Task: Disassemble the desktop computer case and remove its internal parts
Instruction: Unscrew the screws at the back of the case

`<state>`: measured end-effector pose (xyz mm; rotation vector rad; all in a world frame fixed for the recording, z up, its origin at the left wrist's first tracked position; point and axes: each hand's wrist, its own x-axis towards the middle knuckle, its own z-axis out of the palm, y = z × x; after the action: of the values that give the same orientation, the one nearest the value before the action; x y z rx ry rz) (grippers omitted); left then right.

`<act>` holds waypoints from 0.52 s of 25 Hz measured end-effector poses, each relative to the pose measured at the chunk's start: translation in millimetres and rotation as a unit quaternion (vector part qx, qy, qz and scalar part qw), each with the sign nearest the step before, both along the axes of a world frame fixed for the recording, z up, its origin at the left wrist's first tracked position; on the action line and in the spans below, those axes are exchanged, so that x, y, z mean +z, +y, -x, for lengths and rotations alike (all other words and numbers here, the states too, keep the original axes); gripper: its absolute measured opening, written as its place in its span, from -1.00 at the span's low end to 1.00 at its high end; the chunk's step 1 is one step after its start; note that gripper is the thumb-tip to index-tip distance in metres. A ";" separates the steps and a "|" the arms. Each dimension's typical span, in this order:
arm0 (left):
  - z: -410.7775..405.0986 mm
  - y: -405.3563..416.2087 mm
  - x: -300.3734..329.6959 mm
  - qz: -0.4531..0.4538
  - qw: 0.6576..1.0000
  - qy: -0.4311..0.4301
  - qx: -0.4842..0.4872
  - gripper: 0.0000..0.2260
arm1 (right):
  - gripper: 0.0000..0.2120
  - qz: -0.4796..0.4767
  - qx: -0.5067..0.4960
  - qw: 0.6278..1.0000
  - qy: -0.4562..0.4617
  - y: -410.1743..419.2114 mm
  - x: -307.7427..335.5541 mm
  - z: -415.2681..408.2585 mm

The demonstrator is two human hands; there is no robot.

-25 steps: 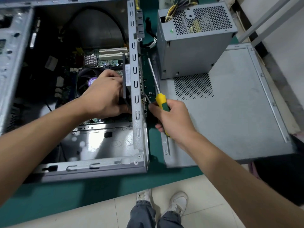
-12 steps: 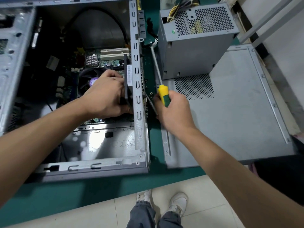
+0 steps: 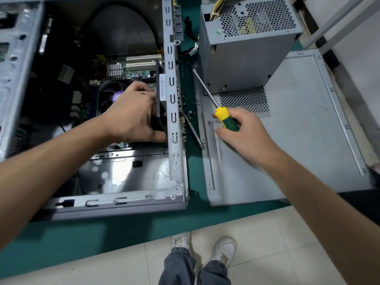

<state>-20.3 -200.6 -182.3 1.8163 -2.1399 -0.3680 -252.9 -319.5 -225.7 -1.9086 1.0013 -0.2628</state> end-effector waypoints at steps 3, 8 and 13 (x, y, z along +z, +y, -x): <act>2.6 0.2 1.9 0.019 1.000 0.009 -0.016 -0.86 | -0.64 -0.138 0.043 0.987 -0.067 -9.1 8.1 22.9; 7.1 2.3 4.3 0.038 0.999 0.020 -0.027 -0.82 | -0.69 -0.279 -0.015 0.948 -0.152 -34.9 12.5 61.2; 10.2 3.2 6.0 0.042 0.999 0.017 -0.012 -0.77 | -0.63 -0.281 0.032 0.954 -0.103 -44.6 8.9 72.1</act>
<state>-30.5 -197.5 -176.3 1.7280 -2.1231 -0.3086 -325.0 -364.1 -216.7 -1.3601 0.7692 -0.1181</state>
